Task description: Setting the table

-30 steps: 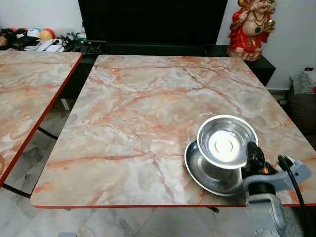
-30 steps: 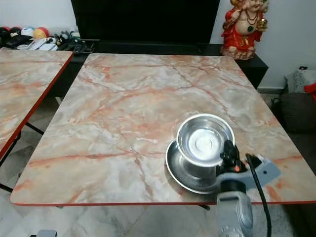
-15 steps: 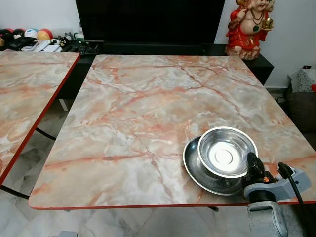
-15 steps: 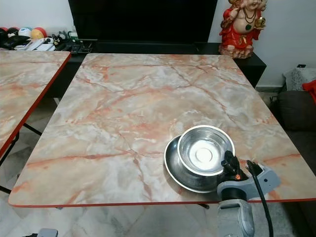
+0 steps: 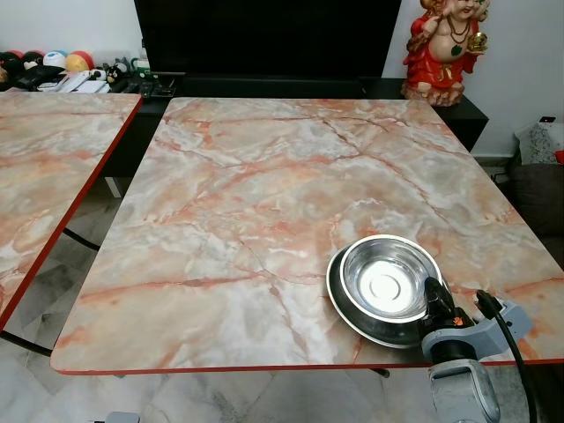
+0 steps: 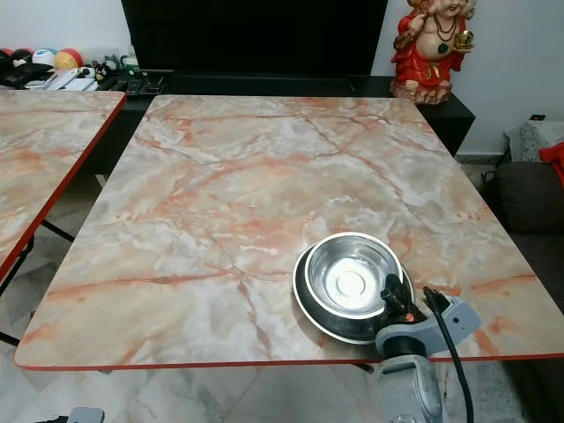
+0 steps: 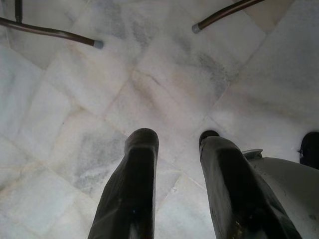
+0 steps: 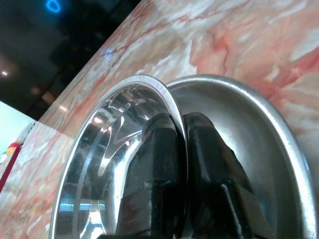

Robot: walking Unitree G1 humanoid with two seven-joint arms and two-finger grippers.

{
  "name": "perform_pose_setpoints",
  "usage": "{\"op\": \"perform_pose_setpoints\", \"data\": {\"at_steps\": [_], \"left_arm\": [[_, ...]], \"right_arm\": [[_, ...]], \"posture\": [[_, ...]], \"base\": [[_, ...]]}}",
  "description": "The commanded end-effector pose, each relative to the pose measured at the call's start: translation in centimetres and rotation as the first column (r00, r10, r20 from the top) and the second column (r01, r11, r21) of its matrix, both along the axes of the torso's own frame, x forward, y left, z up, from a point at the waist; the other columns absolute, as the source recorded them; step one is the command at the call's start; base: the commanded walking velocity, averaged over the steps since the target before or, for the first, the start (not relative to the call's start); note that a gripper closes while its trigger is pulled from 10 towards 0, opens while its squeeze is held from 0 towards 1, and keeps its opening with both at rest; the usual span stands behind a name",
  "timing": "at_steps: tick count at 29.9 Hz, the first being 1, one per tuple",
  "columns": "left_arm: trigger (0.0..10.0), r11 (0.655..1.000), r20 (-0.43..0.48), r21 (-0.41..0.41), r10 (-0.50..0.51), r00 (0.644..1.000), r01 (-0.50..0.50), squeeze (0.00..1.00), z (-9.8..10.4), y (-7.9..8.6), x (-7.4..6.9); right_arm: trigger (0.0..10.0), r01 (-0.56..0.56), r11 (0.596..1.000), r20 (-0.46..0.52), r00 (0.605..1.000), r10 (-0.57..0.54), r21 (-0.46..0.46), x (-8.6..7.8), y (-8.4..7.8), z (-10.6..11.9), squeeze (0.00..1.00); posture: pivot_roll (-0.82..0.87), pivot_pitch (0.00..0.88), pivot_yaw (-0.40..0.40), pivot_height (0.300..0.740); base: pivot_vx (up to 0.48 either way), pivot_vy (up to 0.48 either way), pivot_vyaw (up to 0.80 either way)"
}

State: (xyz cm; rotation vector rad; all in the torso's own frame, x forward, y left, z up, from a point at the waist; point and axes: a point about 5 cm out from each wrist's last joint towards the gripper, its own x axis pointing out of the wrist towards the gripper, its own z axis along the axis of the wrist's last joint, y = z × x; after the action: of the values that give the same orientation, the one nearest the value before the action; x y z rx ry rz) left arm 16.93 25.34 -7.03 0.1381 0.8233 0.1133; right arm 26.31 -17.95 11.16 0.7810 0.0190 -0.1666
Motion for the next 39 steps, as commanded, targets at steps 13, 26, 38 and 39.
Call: {"op": "perform_pose_setpoints", "data": {"at_steps": [13, 26, 38, 39], "left_arm": [[10.0, 1.0, -0.037, 0.005, -0.012, 0.999, 0.012, 0.0, -0.37, 0.15, -0.81], [10.0, 1.0, -0.036, 0.005, -0.011, 0.999, 0.012, 0.0, -0.38, 0.11, -0.82], [10.0, 1.0, -0.036, 0.006, -0.01, 0.999, 0.01, 0.0, -0.37, 0.09, -0.76], [10.0, 1.0, -0.036, 0.006, -0.01, 0.999, 0.01, 0.0, -0.37, 0.08, -0.75]], "right_arm": [[10.0, -0.003, 1.0, 0.001, 1.0, 0.003, -0.004, 0.7, 0.6, -0.31, 0.42], [10.0, 0.018, 1.0, -0.004, 1.0, -0.018, -0.009, 0.68, 0.23, -0.39, 1.0], [10.0, 0.008, 0.998, -0.004, 1.0, -0.008, -0.055, 0.27, 0.49, -0.26, 0.0], [10.0, 0.011, 0.998, -0.004, 1.0, -0.011, -0.059, 0.26, 0.46, -0.24, 0.0]], "posture": [[-0.05, 0.125, -0.016, 0.74], [-0.05, 0.125, -0.016, 0.74], [-0.05, 0.124, -0.018, 0.74], [-0.05, 0.124, -0.018, 0.74]], "base": [[0.0, 0.0, 0.0], [0.0, 0.0, 0.0], [0.0, 0.0, 0.0], [0.0, 0.0, 0.0]]}}
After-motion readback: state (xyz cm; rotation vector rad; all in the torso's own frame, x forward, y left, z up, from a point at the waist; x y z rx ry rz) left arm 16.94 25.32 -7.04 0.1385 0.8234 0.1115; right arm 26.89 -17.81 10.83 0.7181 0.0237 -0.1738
